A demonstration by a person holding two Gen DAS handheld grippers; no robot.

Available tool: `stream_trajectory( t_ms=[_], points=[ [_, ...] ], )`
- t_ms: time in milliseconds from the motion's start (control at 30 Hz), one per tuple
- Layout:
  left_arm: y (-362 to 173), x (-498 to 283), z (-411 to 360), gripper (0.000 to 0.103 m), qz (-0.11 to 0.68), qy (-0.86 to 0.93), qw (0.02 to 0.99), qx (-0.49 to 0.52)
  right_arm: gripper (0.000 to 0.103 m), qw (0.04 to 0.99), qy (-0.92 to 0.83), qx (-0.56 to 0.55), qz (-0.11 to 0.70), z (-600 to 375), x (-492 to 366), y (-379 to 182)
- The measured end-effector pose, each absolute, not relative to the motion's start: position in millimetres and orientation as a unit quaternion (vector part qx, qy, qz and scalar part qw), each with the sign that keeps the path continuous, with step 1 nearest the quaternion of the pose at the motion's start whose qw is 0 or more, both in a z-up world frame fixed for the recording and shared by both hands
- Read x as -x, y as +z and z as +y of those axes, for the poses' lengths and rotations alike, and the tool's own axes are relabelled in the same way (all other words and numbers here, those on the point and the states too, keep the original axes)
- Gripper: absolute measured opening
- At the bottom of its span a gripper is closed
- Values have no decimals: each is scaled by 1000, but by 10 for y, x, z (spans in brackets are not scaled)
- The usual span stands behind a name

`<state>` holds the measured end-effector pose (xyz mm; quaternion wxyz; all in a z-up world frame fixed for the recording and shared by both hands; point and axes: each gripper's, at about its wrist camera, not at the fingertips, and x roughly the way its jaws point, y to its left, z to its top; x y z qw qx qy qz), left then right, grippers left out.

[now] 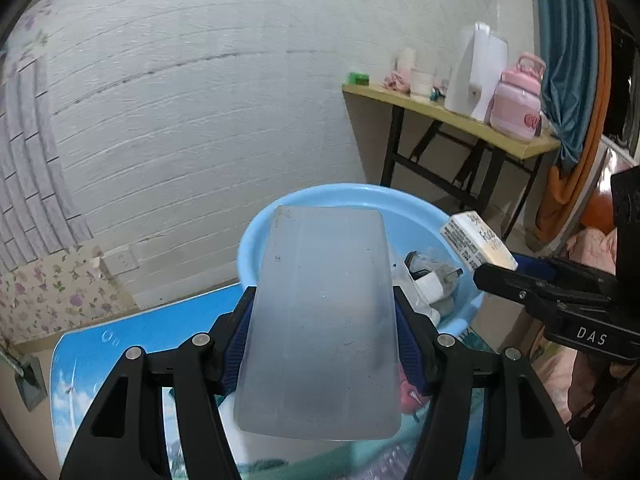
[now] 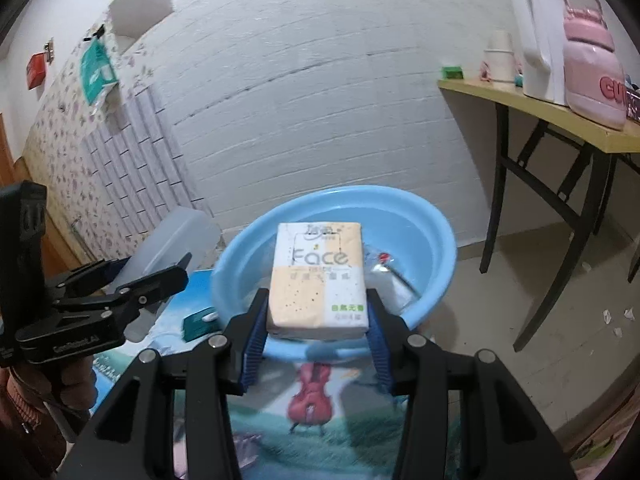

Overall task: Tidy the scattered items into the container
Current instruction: 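Lift the plastic box and tissue pack and carry both over the basin, then lower the plastic box and tissue pack into the basin and open both tools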

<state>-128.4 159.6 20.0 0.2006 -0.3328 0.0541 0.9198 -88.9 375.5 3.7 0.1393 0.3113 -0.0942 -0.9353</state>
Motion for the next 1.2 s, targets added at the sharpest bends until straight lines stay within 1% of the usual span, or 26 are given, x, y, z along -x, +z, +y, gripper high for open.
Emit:
stream_trajectory(
  t_ms=[100,267,500,600,667,833,933,1200],
  points=[
    [169,1454,1686,62,70,919,199,332,45,131,-935,-315,-93,3834,1045,-36],
    [80,1735,1810,62,74,915,204,340,45,121,-931,-328,-106,3981,1271,-213],
    [-152,1941,1887,63,79,904,209,365,45,114,-935,-325,-91,4001,1427,-258],
    [-210,1930,1909,65,88,904,205,365,45,112,-933,-331,-87,3963,1495,-291],
    [-210,1899,1904,66,90,904,205,364,47,109,-933,-334,-78,3902,1505,-331],
    [-154,1776,1924,76,100,905,212,354,48,99,-936,-331,-68,3857,1439,-319],
    [-106,1687,1922,77,104,906,216,348,55,90,-937,-331,-66,3852,1387,-265],
    [26,1382,1768,77,94,910,220,340,56,88,-939,-327,-56,3730,1142,-112]
  ],
)
